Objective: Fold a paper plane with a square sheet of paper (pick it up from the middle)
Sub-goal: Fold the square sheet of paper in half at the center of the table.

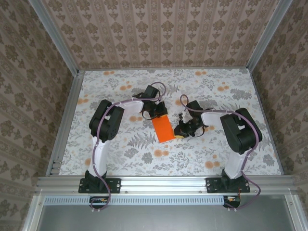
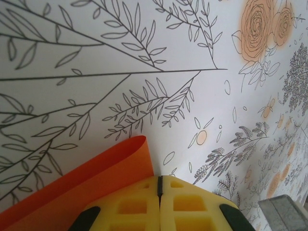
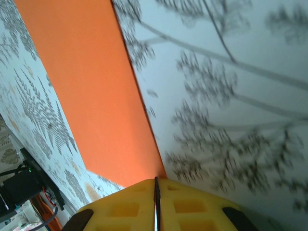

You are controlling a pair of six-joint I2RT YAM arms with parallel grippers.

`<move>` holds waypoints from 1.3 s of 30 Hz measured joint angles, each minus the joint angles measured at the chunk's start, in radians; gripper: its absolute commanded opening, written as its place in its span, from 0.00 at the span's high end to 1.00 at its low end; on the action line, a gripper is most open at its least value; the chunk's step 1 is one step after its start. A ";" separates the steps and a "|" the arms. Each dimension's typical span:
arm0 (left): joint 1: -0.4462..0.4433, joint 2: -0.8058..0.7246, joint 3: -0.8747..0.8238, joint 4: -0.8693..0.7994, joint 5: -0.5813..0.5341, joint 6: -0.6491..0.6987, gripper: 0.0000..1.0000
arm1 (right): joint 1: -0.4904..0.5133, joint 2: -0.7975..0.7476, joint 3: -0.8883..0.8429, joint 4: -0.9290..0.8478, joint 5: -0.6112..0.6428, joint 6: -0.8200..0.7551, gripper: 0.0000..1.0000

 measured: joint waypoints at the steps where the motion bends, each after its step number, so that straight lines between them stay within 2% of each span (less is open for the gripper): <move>1: 0.000 0.000 0.000 0.000 0.000 0.000 0.95 | 0.000 -0.011 -0.010 -0.007 0.007 0.003 0.90; 8: 0.000 0.000 0.000 0.000 0.003 0.015 0.95 | 0.000 -0.106 -0.023 -0.090 0.052 0.015 0.89; 12: 0.000 0.000 0.000 0.000 0.004 0.021 0.95 | 0.000 -0.139 0.061 -0.085 0.051 0.023 0.89; 18: 0.001 0.000 0.000 0.000 0.008 0.026 0.95 | 0.018 -0.015 0.231 -0.029 0.045 0.041 0.89; 25: 0.002 0.002 0.002 -0.001 0.011 0.037 0.95 | 0.044 0.137 0.260 -0.026 0.047 0.045 0.90; 39: 0.016 0.022 0.039 -0.043 0.039 0.077 0.94 | 0.034 0.124 0.170 0.043 0.065 0.024 0.90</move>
